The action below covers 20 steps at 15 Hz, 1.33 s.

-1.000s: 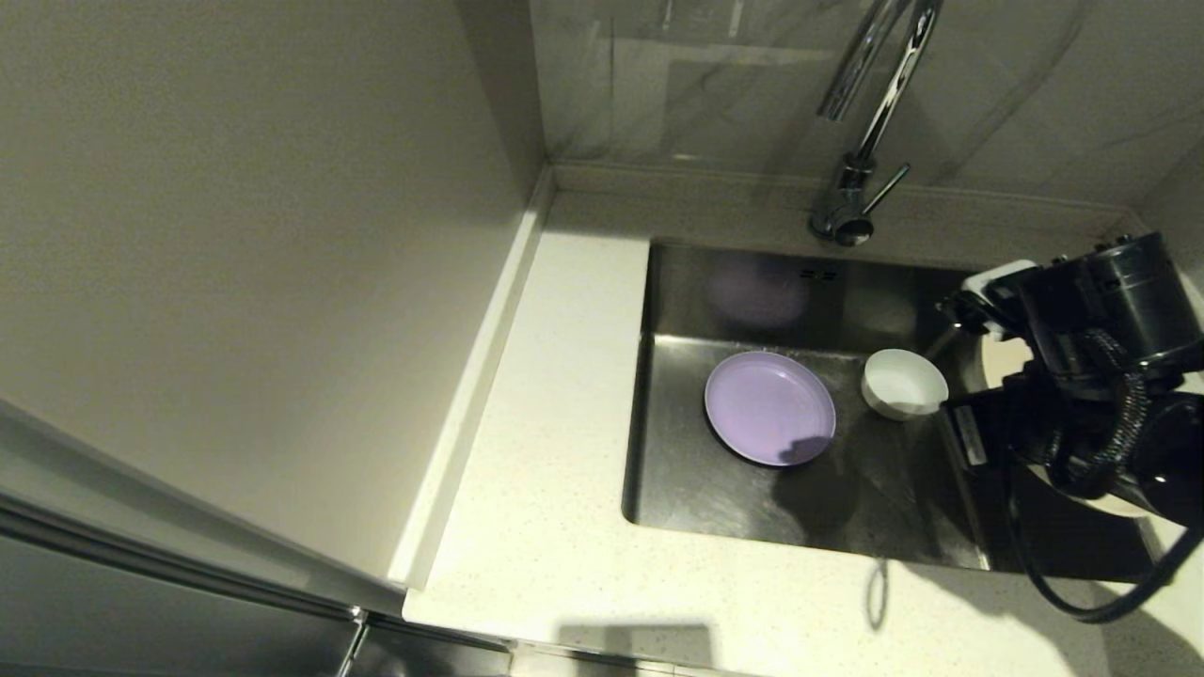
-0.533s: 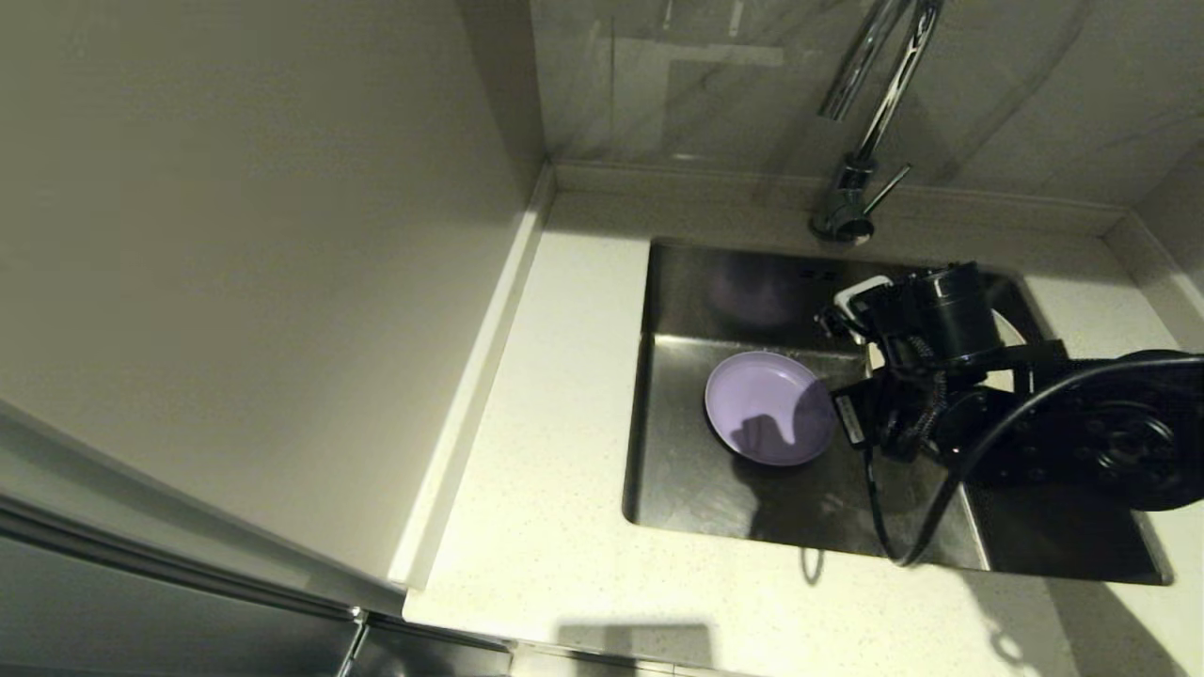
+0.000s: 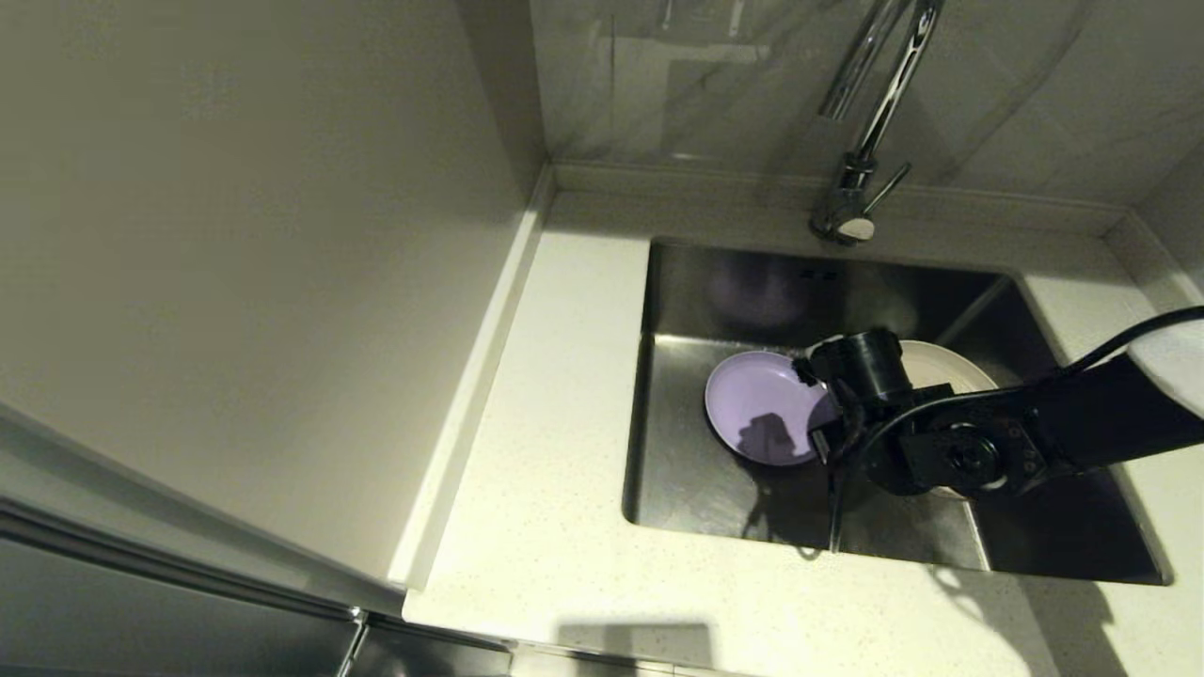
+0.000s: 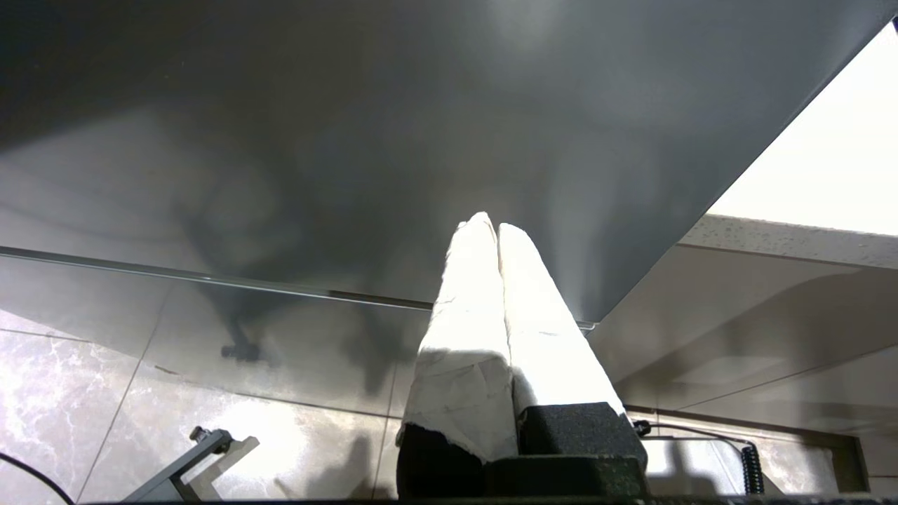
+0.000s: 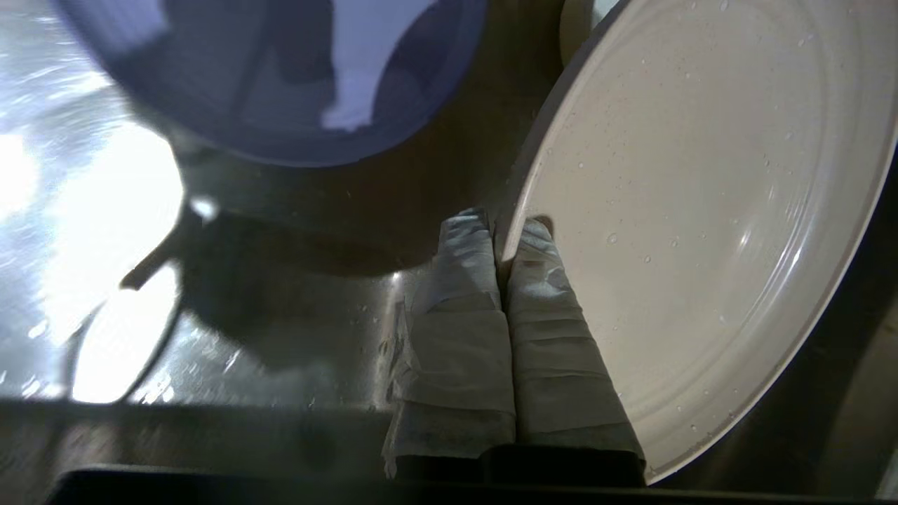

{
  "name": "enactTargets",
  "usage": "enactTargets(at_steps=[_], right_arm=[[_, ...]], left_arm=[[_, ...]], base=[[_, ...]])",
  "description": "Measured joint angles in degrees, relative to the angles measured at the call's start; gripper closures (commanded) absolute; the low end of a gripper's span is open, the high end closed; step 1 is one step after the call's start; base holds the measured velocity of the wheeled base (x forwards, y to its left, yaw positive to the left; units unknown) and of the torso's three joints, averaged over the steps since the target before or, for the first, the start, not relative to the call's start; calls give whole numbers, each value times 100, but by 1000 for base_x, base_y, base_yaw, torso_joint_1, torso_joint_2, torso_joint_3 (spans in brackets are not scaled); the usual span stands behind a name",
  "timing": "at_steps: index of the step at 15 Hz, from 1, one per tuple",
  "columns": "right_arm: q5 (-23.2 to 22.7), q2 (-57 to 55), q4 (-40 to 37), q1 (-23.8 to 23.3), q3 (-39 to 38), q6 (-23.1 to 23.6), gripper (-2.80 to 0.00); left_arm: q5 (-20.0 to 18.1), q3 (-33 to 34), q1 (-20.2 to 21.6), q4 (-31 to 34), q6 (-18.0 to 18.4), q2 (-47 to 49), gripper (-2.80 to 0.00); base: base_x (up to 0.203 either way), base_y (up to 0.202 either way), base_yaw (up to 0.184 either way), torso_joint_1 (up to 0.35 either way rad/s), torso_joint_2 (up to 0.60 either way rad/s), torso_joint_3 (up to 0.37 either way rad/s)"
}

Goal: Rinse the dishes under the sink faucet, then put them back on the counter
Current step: Put a plate into the sink

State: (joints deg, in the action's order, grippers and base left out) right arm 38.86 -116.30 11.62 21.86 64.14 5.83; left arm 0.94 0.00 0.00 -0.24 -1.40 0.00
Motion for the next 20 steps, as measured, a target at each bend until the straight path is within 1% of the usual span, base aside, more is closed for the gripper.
enactTargets(at_steps=[4,6,10,13,14,16,18,20], right_arm=[[-18,-670,68,-326,394,193,0],[-162,-942,71,-452,675,323,0],[-393,-1353,71,-598,1045,508,0],[-413,-1533,88,-674,1141,693,0],[-424,-1574,80,-693,1151,714,-280],[-437,-1622,77,-702,1162,768,-280],[-590,-1656,71,-715,1162,805,-280],[-612,-1668,72,-713,1162,906,-280]], left_arm=[[0,0,0,1,0,0,0],[0,0,0,0,2,0,0],[0,0,0,0,0,0,0],[2,0,0,0,2,0,0],[0,0,0,0,2,0,0],[2,0,0,0,3,0,0],[-1,0,-2,0,2,0,0],[-1,0,-2,0,2,0,0]], base=[[0,0,0,0,0,0],[0,0,0,0,0,0],[0,0,0,0,0,0],[0,0,0,0,0,0],[0,0,0,0,0,0],[0,0,0,0,0,0],[0,0,0,0,0,0],[0,0,0,0,0,0]])
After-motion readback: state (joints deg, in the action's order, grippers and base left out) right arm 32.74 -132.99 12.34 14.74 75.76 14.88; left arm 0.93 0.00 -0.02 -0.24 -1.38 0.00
